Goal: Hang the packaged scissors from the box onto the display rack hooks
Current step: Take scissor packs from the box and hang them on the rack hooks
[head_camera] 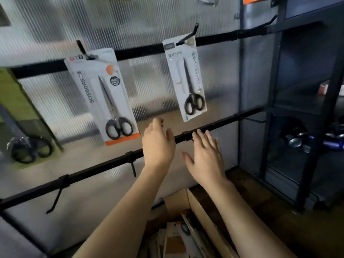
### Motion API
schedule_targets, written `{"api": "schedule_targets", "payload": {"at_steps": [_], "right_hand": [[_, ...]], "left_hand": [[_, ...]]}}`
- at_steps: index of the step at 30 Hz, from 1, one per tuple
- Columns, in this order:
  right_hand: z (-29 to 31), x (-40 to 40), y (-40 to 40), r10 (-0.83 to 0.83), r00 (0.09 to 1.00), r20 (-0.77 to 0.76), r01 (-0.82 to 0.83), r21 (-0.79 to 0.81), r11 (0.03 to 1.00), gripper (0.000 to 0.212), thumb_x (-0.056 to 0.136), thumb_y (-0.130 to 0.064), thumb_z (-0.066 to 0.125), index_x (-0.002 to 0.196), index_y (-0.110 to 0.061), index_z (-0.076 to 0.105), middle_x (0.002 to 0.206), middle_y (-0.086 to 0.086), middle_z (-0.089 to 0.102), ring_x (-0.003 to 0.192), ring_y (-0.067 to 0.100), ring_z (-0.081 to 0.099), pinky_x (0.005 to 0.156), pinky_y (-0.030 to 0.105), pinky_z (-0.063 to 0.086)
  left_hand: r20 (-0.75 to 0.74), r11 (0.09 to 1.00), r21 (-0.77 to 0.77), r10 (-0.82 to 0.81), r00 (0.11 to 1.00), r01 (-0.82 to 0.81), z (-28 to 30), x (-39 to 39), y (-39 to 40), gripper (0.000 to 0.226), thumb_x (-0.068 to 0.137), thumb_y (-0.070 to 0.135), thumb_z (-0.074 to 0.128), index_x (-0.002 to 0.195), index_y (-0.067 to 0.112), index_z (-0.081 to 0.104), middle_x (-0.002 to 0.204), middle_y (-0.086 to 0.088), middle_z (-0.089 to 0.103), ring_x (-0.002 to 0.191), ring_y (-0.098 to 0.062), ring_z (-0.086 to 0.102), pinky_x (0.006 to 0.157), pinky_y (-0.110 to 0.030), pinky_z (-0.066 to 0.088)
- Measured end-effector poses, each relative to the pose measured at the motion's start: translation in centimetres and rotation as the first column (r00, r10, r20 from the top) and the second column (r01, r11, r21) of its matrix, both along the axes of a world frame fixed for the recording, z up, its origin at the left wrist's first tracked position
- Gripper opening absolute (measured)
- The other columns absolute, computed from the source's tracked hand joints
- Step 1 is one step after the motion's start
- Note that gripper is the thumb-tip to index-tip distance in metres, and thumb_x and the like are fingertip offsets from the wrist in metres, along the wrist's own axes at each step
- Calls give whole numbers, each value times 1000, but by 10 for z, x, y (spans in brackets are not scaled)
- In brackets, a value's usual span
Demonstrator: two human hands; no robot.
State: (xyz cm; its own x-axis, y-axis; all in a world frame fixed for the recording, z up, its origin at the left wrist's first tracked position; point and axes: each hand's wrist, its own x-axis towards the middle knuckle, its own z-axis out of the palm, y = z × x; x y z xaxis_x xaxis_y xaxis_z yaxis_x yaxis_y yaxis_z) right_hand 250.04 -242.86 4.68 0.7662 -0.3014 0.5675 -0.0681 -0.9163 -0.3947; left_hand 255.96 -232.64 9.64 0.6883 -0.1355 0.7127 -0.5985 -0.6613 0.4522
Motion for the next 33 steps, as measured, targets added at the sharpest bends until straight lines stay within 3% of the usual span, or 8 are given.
{"api": "schedule_targets", "payload": {"at_steps": [3,5,10,13,16,20,27,33], "right_hand": [[-16,0,14,19,999,-26,-22,-121,992,67,92,-37,53,146,-6,29,155,11,23,146,27,11,116,41,-1],[-34,-4,25,82,993,-87,-103,-263,959,68,83,-30,65,141,-4,40,151,14,32,143,30,21,115,44,6],[-86,-13,36,187,924,-333,-322,-417,850,64,92,-30,54,146,-6,29,156,11,21,146,27,9,114,39,-7],[-111,-14,43,174,864,-472,-410,-461,787,69,90,-33,59,146,-6,30,155,12,23,145,28,14,113,40,-4],[-133,-14,47,143,763,-631,-499,-434,750,69,97,-39,44,151,-12,10,160,5,1,147,21,-7,113,37,-14],[-153,-19,49,85,685,-723,-548,-436,714,69,98,-42,40,151,-14,7,160,3,-1,146,20,-8,112,37,-15],[-187,-32,42,1,521,-854,-706,-430,562,59,98,-11,39,151,-11,11,159,7,7,147,23,-1,117,40,-5],[-211,-36,31,-17,374,-927,-858,-353,374,50,96,-10,44,144,-18,34,156,10,18,146,27,4,117,46,0]], "left_hand": [[188,968,230,53,981,-96,-38,-15,22,21,84,15,52,103,10,59,93,-6,66,85,-29,60,72,-38,43],[202,936,341,22,979,-91,-61,-23,39,27,82,22,45,100,11,61,90,-5,65,83,-27,60,72,-37,45],[60,736,677,-6,998,-36,-122,-32,84,36,84,26,48,114,12,61,109,-8,64,100,-27,60,83,-38,48],[-112,551,830,0,994,93,-153,-41,105,51,91,31,53,137,13,39,138,-7,44,128,-26,41,105,-38,32],[-189,501,857,91,978,119,-180,-45,117,58,94,34,48,144,17,25,148,-6,30,136,-25,28,111,-38,23],[-297,449,871,160,941,198,-218,-49,122,64,93,41,49,145,17,22,153,-8,21,141,-26,20,113,-42,20],[-532,378,820,225,817,430,-265,-62,102,84,85,54,55,148,14,15,153,-12,20,140,-29,22,111,-42,22],[-556,27,829,151,817,559,-296,-65,92,93,77,60,64,146,13,21,149,-14,28,135,-32,29,107,-44,26]]}}
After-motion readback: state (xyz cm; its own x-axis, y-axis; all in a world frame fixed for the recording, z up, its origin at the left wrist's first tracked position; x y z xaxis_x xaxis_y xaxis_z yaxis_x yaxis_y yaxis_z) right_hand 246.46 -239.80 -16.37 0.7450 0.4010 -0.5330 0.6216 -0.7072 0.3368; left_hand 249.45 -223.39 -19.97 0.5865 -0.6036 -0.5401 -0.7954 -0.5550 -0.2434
